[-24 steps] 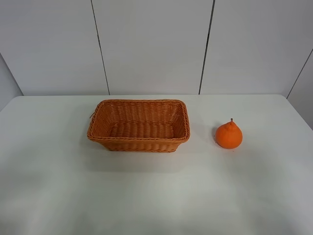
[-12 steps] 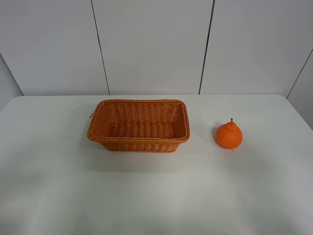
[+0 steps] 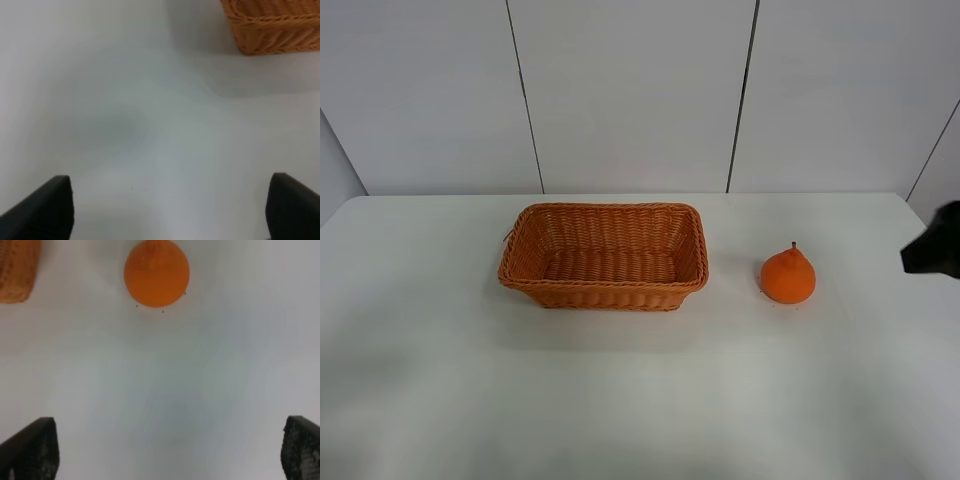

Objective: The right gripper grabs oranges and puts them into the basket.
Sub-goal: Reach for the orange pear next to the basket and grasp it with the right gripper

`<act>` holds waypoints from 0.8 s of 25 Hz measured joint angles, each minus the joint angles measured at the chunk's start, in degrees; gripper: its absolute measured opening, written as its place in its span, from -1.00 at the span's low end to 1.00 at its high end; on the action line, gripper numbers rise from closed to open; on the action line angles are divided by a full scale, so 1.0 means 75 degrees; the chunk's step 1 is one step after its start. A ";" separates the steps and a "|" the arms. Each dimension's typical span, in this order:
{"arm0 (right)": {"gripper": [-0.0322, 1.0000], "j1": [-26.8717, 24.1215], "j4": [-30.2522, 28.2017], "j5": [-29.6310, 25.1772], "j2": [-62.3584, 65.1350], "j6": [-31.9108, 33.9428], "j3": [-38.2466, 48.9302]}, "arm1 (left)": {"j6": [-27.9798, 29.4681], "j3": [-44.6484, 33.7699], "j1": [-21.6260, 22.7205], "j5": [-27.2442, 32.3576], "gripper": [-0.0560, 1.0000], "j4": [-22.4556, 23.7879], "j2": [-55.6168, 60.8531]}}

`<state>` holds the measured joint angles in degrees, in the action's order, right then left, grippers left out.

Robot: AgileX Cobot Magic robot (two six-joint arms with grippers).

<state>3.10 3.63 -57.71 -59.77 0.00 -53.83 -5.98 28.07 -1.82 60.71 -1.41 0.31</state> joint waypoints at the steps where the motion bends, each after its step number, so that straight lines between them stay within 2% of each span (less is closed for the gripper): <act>1: 0.38 0.0000 0.0000 -0.0001 -0.0691 0.0000 -0.0302 | 0.0000 0.0000 0.0000 0.0000 0.78 0.0000 0.0000; 7: 0.38 0.0000 0.0000 -0.0592 -0.4138 -0.0178 -0.2606 | 0.0000 0.0000 0.0000 0.0000 0.78 0.0000 0.0000; 11: 0.38 0.0139 0.0128 -0.0812 -0.5761 -0.0372 -0.3883 | 0.0000 0.0000 0.0000 0.0000 0.78 0.0000 0.0000; 16: 0.38 0.0400 0.0206 -0.0738 -0.6889 -0.0492 -0.4692 | 0.0000 0.0000 0.0000 0.0000 0.78 0.0000 0.0000; 20: 0.38 0.0400 0.0171 -0.0330 -0.7399 -0.0492 -0.4753 | 0.0000 0.0000 0.0000 0.0000 0.78 0.0000 0.0000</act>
<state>6.10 4.91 -60.19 -115.26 -3.69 -89.48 -5.98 28.07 -1.82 60.71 -1.41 0.31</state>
